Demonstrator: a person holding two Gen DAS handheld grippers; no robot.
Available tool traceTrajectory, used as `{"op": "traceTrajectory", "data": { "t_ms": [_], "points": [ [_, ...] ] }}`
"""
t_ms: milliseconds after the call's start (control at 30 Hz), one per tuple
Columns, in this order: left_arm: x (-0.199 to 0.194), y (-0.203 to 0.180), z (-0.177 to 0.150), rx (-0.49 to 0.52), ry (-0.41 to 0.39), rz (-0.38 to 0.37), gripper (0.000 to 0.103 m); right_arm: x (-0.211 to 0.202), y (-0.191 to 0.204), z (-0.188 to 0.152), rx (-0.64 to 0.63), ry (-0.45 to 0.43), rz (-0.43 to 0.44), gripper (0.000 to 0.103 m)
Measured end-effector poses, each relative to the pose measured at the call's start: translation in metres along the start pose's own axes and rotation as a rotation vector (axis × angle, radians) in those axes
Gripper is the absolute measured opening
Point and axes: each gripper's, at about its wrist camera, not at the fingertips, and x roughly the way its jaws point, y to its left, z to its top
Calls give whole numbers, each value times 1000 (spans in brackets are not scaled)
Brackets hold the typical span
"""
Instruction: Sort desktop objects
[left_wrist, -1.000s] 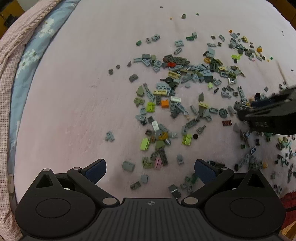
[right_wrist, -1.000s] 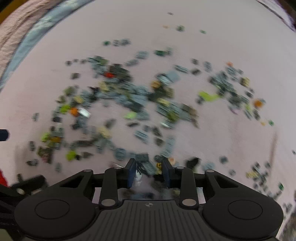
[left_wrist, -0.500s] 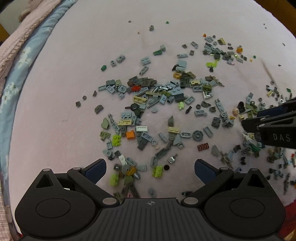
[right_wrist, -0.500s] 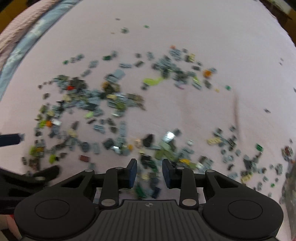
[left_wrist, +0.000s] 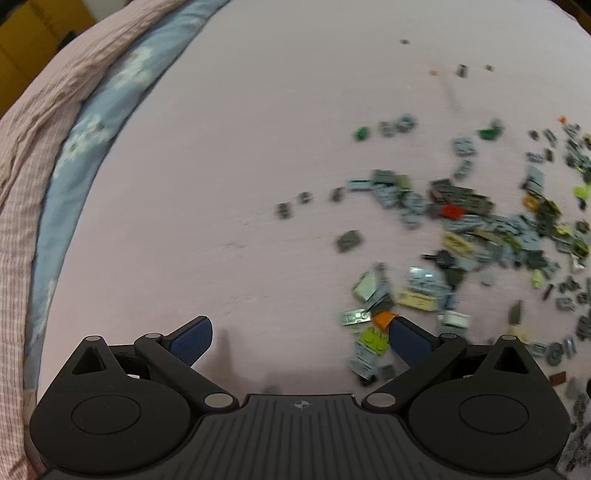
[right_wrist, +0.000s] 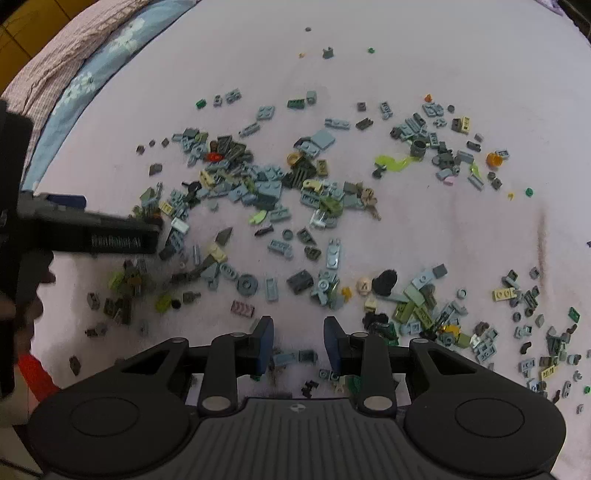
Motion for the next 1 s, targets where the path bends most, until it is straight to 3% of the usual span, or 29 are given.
{"op": "traceTrajectory", "data": {
  "t_ms": [167, 300, 533, 633, 767, 833, 900, 1000],
  "points": [
    [-4, 19, -5, -19, 3, 70, 102, 2, 4, -2, -8, 7, 2, 33],
    [-10, 24, 0, -66, -8, 7, 102, 3, 10, -3, -20, 9, 7, 33],
    [-2, -10, 10, 18, -28, -80, 102, 4, 12, -5, -28, 24, 4, 33],
    [-14, -27, 2, 79, -63, -200, 102, 5, 7, -8, -12, 33, -5, 33],
    [-25, -40, -5, 117, -99, -220, 102, 8, 2, -10, 8, 45, -13, 33],
    [-27, -42, -7, 111, -110, -206, 95, 9, 1, -11, 10, 46, -13, 34],
    [-22, -41, -5, 128, -110, -164, 73, 9, 1, -11, 9, 46, -12, 34],
    [-11, -29, 0, 128, -88, -176, 52, 9, 0, -10, 11, 51, -11, 34]
  ]
}}
